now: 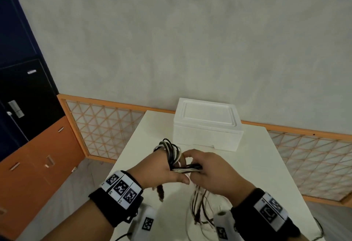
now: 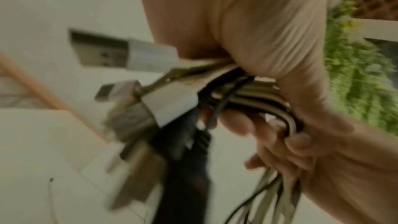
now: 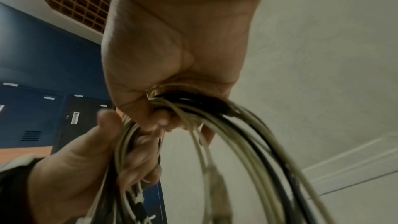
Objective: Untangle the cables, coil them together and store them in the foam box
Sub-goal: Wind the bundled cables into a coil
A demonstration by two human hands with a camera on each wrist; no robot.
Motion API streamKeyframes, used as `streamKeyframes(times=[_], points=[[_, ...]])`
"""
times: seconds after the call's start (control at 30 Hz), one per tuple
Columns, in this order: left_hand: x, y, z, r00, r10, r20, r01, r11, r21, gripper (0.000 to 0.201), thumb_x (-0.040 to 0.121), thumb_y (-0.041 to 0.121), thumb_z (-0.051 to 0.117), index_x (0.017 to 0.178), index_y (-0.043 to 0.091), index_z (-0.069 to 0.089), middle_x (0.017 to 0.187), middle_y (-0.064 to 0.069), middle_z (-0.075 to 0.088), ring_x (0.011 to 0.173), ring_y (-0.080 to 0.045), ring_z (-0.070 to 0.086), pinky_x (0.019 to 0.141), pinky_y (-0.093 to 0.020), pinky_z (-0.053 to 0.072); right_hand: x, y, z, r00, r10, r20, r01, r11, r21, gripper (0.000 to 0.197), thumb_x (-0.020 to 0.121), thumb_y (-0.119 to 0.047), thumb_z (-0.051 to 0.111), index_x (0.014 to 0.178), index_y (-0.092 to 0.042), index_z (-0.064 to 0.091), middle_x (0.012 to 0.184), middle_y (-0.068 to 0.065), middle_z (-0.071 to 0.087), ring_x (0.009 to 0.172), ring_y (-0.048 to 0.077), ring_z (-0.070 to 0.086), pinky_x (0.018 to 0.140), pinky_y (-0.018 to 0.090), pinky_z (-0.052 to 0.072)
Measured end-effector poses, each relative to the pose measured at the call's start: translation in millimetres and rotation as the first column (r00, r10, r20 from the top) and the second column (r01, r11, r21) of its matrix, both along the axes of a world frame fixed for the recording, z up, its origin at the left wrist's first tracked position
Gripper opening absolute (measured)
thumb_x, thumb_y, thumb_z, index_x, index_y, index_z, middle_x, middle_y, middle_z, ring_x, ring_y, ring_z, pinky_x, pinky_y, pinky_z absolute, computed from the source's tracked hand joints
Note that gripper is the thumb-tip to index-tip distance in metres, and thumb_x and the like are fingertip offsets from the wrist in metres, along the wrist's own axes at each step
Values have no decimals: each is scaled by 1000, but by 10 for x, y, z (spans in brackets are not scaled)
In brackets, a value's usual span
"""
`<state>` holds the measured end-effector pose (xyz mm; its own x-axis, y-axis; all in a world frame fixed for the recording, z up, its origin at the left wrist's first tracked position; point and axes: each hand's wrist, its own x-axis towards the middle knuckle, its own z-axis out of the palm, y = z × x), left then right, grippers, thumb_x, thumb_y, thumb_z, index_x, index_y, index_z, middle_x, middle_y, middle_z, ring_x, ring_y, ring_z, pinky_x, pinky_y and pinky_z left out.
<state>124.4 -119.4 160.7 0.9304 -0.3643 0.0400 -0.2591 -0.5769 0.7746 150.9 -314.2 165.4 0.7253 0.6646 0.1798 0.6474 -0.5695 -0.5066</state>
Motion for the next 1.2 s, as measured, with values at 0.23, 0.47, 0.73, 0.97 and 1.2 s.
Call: streamKeyframes(times=[0.23, 0.47, 0.73, 0.97, 1.2], points=[[-18, 203, -184, 970, -42, -239, -163, 617, -770, 38, 77, 49, 73, 71, 14, 62, 76, -13, 70, 82, -33, 70, 86, -44, 53, -73, -267, -216, 999, 4, 51, -2, 999, -49, 20, 75, -25, 46, 94, -32, 49, 75, -14, 54, 69, 8, 46, 58, 21, 36], [-60, 130, -137, 908, -175, -381, -86, 812, -578, 40, 79, 45, 71, 58, 22, 46, 50, 5, 30, 43, -11, 23, 45, -23, 23, 58, -688, -355, 974, -143, -177, 24, 839, -543, 80, 78, -29, 67, 145, -29, 24, 143, -6, 35, 134, 13, 33, 107, 27, 32], [-118, -275, 54, 882, -364, -299, 178, 845, -504, 25, 81, 31, 64, 62, 25, 49, 51, 8, 36, 45, -7, 32, 47, -21, 27, 14, -67, -103, 997, 16, -70, 0, 973, 231, 67, 69, -13, 72, 125, -40, 45, 138, -13, 44, 137, 2, 30, 113, 26, 29], [-61, -162, 20, 962, -70, -264, 48, 995, -87, 36, 89, 25, 58, 55, 24, 47, 49, 10, 41, 45, -9, 38, 52, -25, 34, -61, 30, 60, 991, -135, -9, 132, 950, 281, 28, 65, -10, 65, 61, -28, 44, 52, -8, 48, 49, 5, 41, 44, 21, 29], [234, 28, -136, 997, 59, 52, -76, 895, 440, 26, 75, 27, 41, 64, 10, 56, 70, -9, 61, 72, -28, 59, 66, -38, 48, -302, 201, 139, 991, -67, 112, 84, 984, -158, 34, 77, -47, 66, 96, -24, 49, 75, -10, 58, 65, 13, 52, 48, 16, 22]])
